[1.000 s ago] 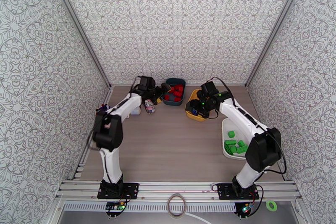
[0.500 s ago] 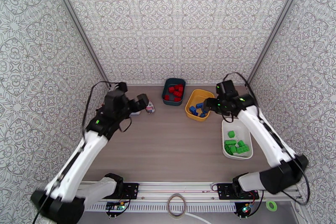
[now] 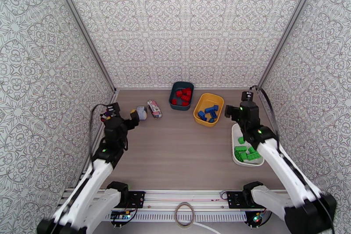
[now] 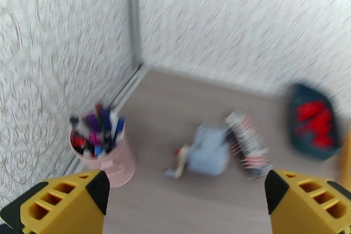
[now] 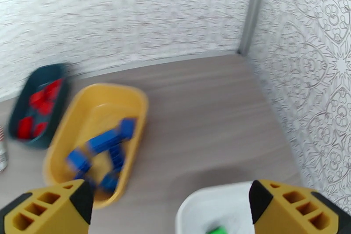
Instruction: Sort the legos into containers by color
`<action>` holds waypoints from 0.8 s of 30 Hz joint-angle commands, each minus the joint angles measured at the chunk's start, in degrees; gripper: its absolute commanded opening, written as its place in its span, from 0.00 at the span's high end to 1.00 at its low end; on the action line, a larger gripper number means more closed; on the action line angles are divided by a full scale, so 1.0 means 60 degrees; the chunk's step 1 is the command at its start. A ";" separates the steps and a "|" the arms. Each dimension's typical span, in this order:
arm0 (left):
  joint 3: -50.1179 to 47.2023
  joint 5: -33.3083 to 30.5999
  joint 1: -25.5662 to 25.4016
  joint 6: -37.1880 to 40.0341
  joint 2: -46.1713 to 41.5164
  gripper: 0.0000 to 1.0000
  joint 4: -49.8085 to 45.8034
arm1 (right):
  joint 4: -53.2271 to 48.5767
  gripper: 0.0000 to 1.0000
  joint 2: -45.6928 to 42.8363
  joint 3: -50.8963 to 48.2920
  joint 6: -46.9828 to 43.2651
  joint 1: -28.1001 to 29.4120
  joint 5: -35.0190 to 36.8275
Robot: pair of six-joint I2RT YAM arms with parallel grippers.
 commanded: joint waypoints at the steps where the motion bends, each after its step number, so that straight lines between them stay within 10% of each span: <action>1: -0.0604 -0.0617 0.0601 0.0143 0.1020 0.01 0.1597 | 0.2816 0.01 0.0597 -0.1248 -0.0685 -0.0349 0.0561; 19: -0.2418 0.1726 0.1480 0.2147 0.5629 0.01 0.9927 | 0.9089 0.01 0.2729 -0.4548 -0.1612 -0.1497 -0.1347; 22: -0.2167 0.1971 0.1627 0.1906 0.5323 0.01 0.8766 | 1.1902 0.01 0.3333 -0.5704 -0.2102 -0.1485 -0.2261; 24: -0.1966 0.1737 0.1665 0.1709 0.5344 0.01 0.8490 | 1.0234 0.01 0.3061 -0.5129 -0.1911 -0.1509 -0.2149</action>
